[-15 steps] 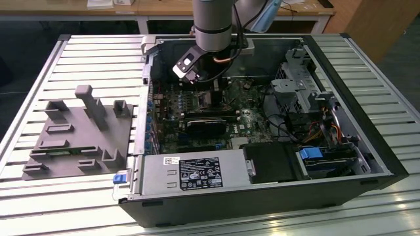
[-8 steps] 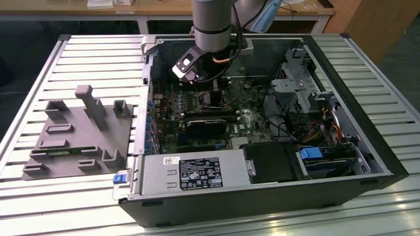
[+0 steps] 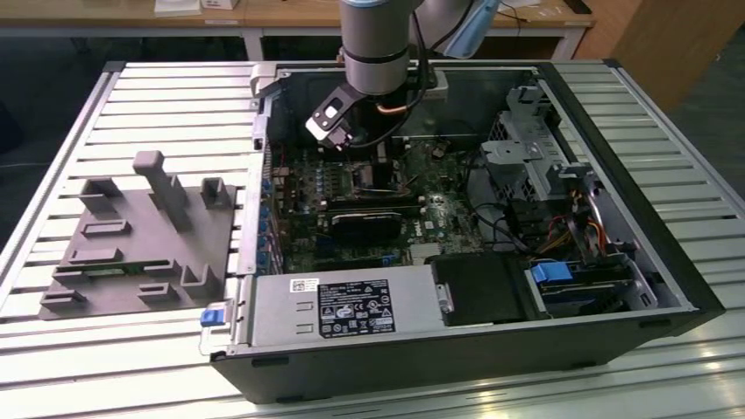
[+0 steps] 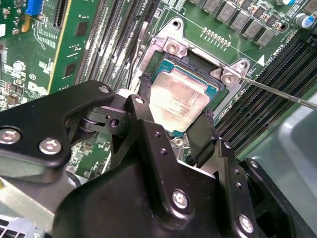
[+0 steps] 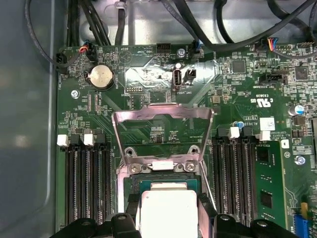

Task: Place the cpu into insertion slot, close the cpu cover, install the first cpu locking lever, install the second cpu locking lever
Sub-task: 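Place the cpu into insertion slot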

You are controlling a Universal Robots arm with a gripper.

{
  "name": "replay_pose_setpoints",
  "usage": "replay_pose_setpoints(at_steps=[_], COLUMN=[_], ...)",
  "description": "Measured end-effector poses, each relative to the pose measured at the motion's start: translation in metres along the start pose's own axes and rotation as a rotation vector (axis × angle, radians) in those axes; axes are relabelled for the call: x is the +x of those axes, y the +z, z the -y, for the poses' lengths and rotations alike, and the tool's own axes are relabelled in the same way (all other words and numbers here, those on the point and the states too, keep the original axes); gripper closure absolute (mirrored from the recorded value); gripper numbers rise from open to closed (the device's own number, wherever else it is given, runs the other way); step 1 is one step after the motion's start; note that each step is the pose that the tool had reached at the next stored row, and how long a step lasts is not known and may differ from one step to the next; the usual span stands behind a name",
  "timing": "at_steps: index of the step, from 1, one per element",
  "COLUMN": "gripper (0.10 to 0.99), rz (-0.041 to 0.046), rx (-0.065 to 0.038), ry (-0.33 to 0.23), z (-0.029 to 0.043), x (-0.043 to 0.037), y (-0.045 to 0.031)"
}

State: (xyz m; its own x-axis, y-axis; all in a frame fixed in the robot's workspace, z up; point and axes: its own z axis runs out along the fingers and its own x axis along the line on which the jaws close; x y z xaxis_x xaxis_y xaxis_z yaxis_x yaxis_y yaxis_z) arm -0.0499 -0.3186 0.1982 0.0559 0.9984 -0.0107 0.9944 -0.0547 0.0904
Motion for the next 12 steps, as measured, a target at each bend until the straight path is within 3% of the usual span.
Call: replay_pose_setpoints(at_steps=[12], gripper=[0.545], rz=[-0.0036], rx=[0.0], ry=[0.0], z=[0.0005], x=[0.0023], y=[0.005])
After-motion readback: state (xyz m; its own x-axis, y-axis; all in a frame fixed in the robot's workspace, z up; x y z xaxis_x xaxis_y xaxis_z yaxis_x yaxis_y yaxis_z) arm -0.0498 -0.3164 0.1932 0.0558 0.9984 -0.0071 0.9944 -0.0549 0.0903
